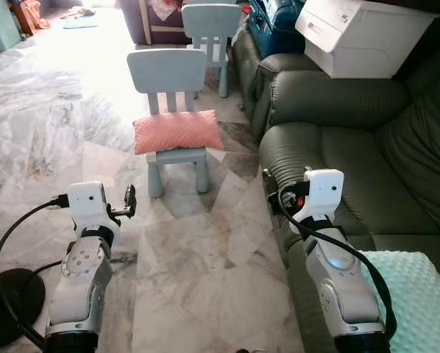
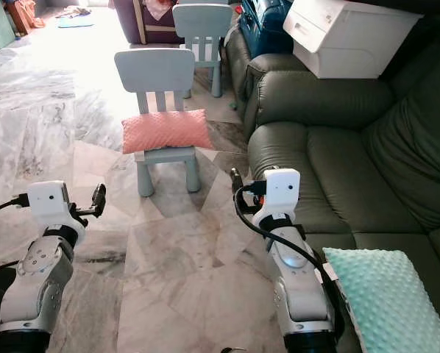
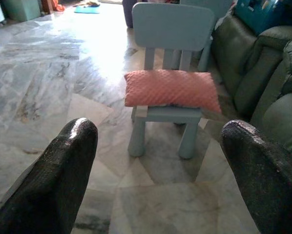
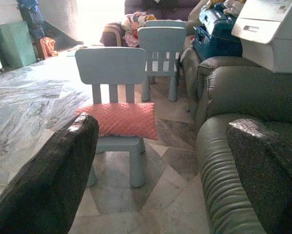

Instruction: Move the pillow to the sofa

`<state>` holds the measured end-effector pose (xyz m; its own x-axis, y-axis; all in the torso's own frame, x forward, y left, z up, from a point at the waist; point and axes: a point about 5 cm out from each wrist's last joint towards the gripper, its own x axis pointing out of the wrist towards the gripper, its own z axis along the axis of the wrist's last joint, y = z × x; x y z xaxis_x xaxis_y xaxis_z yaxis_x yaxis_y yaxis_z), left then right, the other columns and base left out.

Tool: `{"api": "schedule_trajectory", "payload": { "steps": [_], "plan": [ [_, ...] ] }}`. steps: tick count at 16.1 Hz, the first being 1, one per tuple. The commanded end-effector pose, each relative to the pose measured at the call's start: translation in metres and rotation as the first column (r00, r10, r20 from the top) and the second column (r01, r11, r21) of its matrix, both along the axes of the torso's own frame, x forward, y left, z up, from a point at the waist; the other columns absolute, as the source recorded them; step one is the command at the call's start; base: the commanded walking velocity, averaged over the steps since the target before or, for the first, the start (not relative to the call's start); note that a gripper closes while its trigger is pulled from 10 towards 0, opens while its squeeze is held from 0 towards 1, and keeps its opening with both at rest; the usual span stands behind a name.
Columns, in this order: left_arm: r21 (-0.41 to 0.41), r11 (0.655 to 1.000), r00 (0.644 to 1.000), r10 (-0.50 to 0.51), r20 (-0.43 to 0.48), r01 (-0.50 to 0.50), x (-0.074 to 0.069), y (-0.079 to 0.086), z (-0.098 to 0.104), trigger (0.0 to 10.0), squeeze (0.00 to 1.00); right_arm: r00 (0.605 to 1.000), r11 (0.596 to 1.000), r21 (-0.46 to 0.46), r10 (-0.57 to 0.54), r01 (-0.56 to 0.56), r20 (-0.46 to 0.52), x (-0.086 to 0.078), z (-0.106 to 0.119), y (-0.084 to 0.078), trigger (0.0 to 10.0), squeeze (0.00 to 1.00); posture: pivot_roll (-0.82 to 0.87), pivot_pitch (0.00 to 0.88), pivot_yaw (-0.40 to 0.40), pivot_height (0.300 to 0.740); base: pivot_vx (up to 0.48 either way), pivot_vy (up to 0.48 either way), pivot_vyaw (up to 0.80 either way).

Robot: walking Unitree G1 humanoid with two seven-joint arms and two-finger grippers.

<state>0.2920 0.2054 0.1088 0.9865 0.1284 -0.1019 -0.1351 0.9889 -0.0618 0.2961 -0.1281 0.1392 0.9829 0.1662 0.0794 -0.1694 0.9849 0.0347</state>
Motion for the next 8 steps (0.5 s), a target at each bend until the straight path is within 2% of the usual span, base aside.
{"api": "schedule_trajectory", "payload": {
  "steps": [1, 3, 8],
  "plan": [
    [-0.005, 1.000, 1.000, 0.013, -0.017, -0.013, 0.0002, 0.0037, -0.0030, 10.0, 0.00, 1.000, 1.000, 0.001, -0.011, 0.011, 0.007, 0.0009, 0.0020, -0.0018, 10.0, 0.00, -0.08, 0.086, -0.037, 0.740, 0.000, 0.000, 0.00],
    [-0.002, 1.000, 1.000, 0.013, -0.025, -0.013, -0.0005, 0.0040, -0.0047, 10.0, 0.00, 1.000, 1.000, 0.001, -0.011, 0.011, 0.006, 0.0003, 0.0018, -0.0020, 10.0, 0.00, -0.08, 0.086, -0.037, 0.740, 0.000, 0.000, 0.00],
    [0.004, 1.000, 0.999, 0.012, -0.029, -0.012, -0.0009, 0.0035, -0.0051, 10.0, 0.00, 1.000, 1.000, 0.000, -0.012, 0.012, 0.007, 0.0008, 0.0023, -0.0026, 10.0, 0.00, -0.08, 0.090, -0.037, 0.740, 0.000, 0.480, 0.00]
  ]
}}
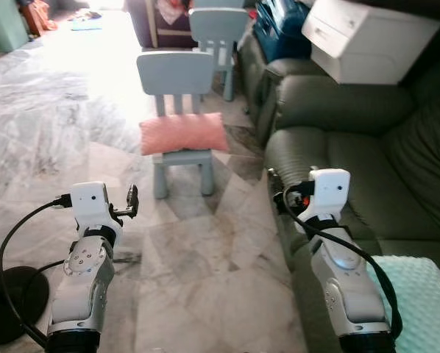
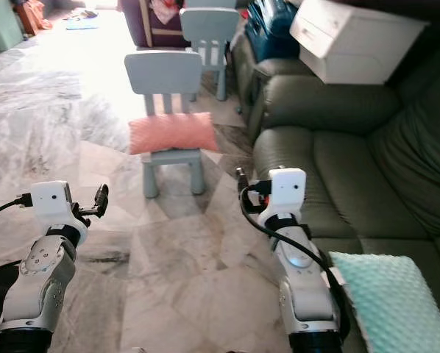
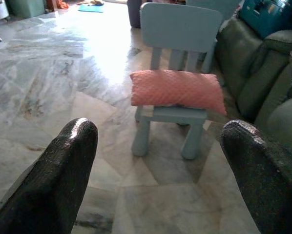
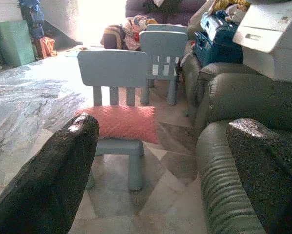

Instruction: Move the pillow to the sofa

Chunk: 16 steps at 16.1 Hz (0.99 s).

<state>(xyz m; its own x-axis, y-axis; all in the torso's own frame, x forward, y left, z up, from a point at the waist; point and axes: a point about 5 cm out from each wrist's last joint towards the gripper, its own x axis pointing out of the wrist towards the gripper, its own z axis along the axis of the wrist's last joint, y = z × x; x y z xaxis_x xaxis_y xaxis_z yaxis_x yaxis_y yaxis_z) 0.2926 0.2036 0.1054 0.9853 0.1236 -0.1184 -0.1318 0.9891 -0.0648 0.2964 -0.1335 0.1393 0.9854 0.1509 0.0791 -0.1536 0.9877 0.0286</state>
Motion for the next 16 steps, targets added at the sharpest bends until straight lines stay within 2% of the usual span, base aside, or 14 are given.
{"api": "schedule_trajectory", "payload": {
  "steps": [1, 9, 15, 16],
  "plan": [
    [0.013, 1.000, 1.000, 0.015, -0.011, -0.015, -0.0014, 0.0057, -0.0018, 10.0, 0.00, 1.000, 1.000, 0.006, 0.004, -0.004, 0.006, 0.0005, 0.0021, 0.0027, 10.0, 0.00, -0.08, 0.091, -0.037, 0.740, 0.000, 0.480, 0.00],
    [0.056, 0.998, 1.000, -0.006, 0.012, 0.005, -0.0019, 0.0044, 0.0013, 10.0, 0.00, 1.000, 1.000, 0.006, 0.006, -0.006, 0.002, 0.0000, 0.0013, 0.0033, 10.0, 0.00, -0.08, 0.094, -0.038, 0.740, 0.000, 0.000, 0.00],
    [0.014, 1.000, 0.999, 0.016, 0.030, -0.016, -0.0029, 0.0105, 0.0034, 10.0, 0.00, 1.000, 1.000, 0.004, 0.017, -0.017, 0.012, -0.0006, 0.0030, 0.0045, 10.0, 0.00, -0.08, 0.094, -0.038, 0.740, 0.000, 0.000, 0.00],
    [0.004, 1.000, 0.999, 0.017, 0.039, -0.017, -0.0030, 0.0103, 0.0039, 10.0, 0.00, 1.000, 1.000, 0.010, 0.022, -0.022, 0.012, -0.0009, 0.0031, 0.0051, 10.0, 0.00, -0.08, 0.095, -0.039, 0.740, 0.398, 0.000, 0.00]
  ]
}}
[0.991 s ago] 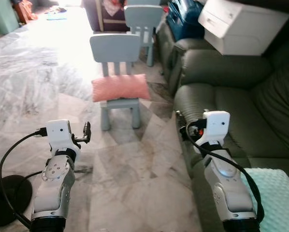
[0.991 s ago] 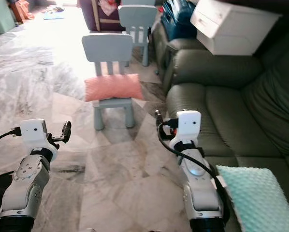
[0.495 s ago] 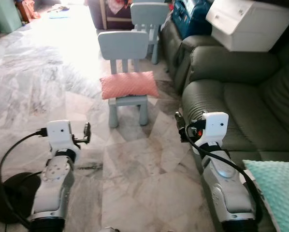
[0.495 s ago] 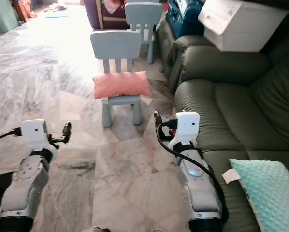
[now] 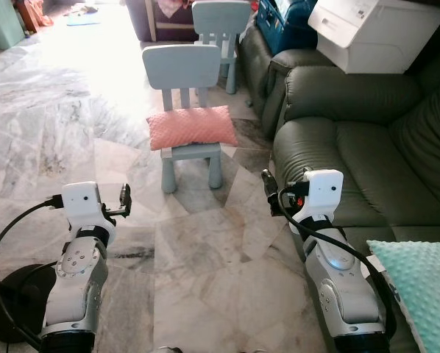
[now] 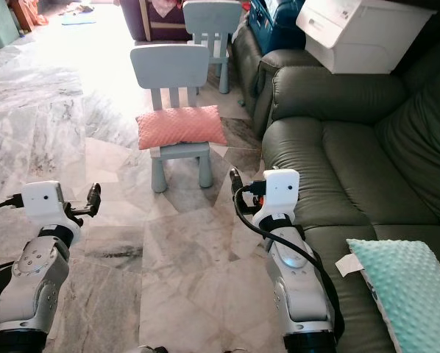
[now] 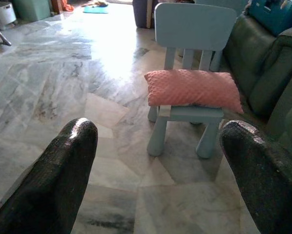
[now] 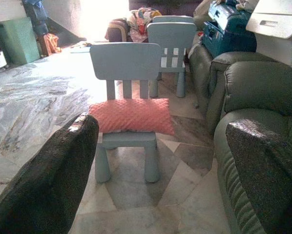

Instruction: Move the pillow to the sofa

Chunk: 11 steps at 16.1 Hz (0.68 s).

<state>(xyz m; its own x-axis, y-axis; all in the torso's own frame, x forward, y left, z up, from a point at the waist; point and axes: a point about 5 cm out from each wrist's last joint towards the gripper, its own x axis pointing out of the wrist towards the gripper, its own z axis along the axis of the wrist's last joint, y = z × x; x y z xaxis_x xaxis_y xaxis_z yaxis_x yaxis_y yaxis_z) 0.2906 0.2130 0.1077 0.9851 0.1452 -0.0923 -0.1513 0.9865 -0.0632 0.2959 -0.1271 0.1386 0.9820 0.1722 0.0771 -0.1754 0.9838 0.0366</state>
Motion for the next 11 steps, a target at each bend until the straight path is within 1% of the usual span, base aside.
{"api": "schedule_trajectory", "payload": {
  "steps": [1, 2, 11],
  "plan": [
    [0.003, 1.000, 1.000, -0.006, 0.015, 0.006, -0.0010, 0.0011, 0.0019, 10.0, 0.00, 1.000, 1.000, 0.003, 0.000, 0.000, 0.015, -0.0003, 0.0037, -0.0013, 10.0, 0.00, -0.08, 0.095, -0.039, 0.740, 0.416, 0.000, 0.00],
    [-0.012, 1.000, 1.000, -0.004, 0.015, 0.004, -0.0015, 0.0009, 0.0015, 10.0, 0.00, 1.000, 1.000, 0.004, 0.003, -0.003, 0.014, -0.0004, 0.0037, -0.0010, 10.0, 0.00, -0.08, 0.096, -0.041, 0.740, 0.439, 0.000, 0.00],
    [-0.021, 1.000, 1.000, -0.001, 0.010, 0.001, -0.0031, 0.0012, -0.0003, 10.0, 0.00, 0.998, 0.998, 0.005, 0.057, -0.057, 0.017, -0.0025, 0.0042, 0.0056, 10.0, 0.00, -0.08, 0.097, -0.044, 0.740, 0.442, 0.000, 0.00]
  ]
}}
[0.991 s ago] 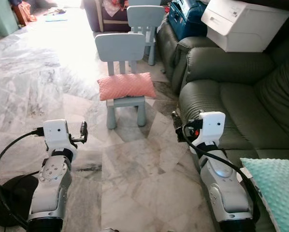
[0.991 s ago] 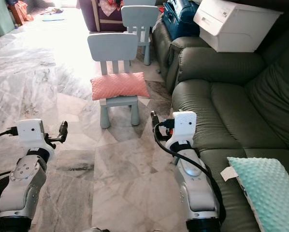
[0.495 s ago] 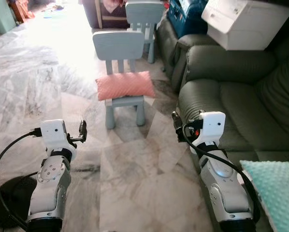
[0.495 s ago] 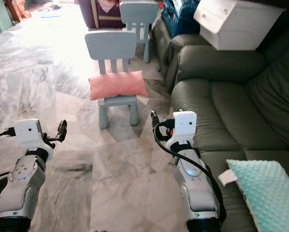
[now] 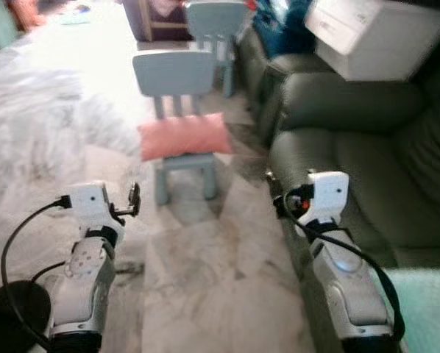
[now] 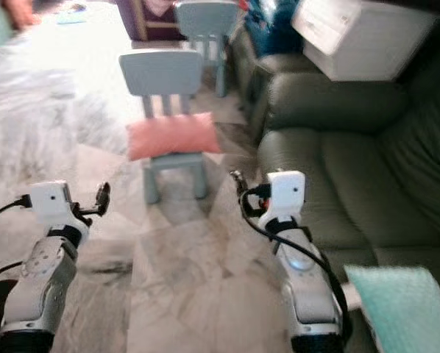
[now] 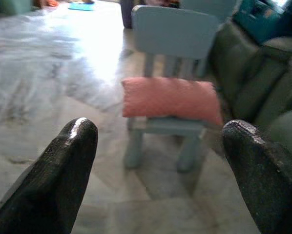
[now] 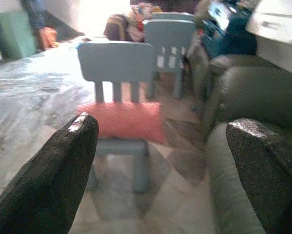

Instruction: Move the pillow to the sofa

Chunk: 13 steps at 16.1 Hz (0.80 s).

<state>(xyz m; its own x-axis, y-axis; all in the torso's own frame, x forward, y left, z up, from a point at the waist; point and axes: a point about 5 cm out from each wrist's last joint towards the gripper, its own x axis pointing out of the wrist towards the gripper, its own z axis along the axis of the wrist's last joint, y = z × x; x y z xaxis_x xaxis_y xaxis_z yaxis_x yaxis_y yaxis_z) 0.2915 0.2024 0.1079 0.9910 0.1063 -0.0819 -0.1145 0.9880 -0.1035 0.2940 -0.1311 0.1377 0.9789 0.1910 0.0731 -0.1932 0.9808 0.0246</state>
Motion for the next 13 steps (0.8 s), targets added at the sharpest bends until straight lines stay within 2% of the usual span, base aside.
{"api": "schedule_trajectory", "payload": {
  "steps": [1, 12, 13],
  "plan": [
    [0.015, 0.999, 0.999, 0.034, -0.005, -0.034, -0.0039, 0.0116, -0.0006, 10.0, 0.00, 0.999, 0.999, 0.016, 0.039, -0.040, 0.018, -0.0007, 0.0050, 0.0097, 10.0, 0.00, -0.08, 0.097, -0.045, 0.740, 0.442, 0.000, 0.00],
    [0.014, 1.000, 1.000, 0.027, -0.004, -0.027, -0.0043, 0.0107, -0.0006, 10.0, 0.00, 0.998, 0.998, 0.022, 0.063, -0.064, 0.019, -0.0022, 0.0052, 0.0127, 10.0, 0.00, -0.08, 0.099, -0.044, 0.740, 0.442, 0.000, 0.00],
    [0.014, 1.000, 1.000, 0.027, -0.005, -0.027, -0.0042, 0.0106, -0.0006, 10.0, 0.00, 0.998, 0.997, 0.022, 0.067, -0.067, 0.020, -0.0023, 0.0054, 0.0131, 10.0, 0.00, -0.08, 0.099, -0.044, 0.740, 0.442, 0.000, 0.46]
  ]
}}
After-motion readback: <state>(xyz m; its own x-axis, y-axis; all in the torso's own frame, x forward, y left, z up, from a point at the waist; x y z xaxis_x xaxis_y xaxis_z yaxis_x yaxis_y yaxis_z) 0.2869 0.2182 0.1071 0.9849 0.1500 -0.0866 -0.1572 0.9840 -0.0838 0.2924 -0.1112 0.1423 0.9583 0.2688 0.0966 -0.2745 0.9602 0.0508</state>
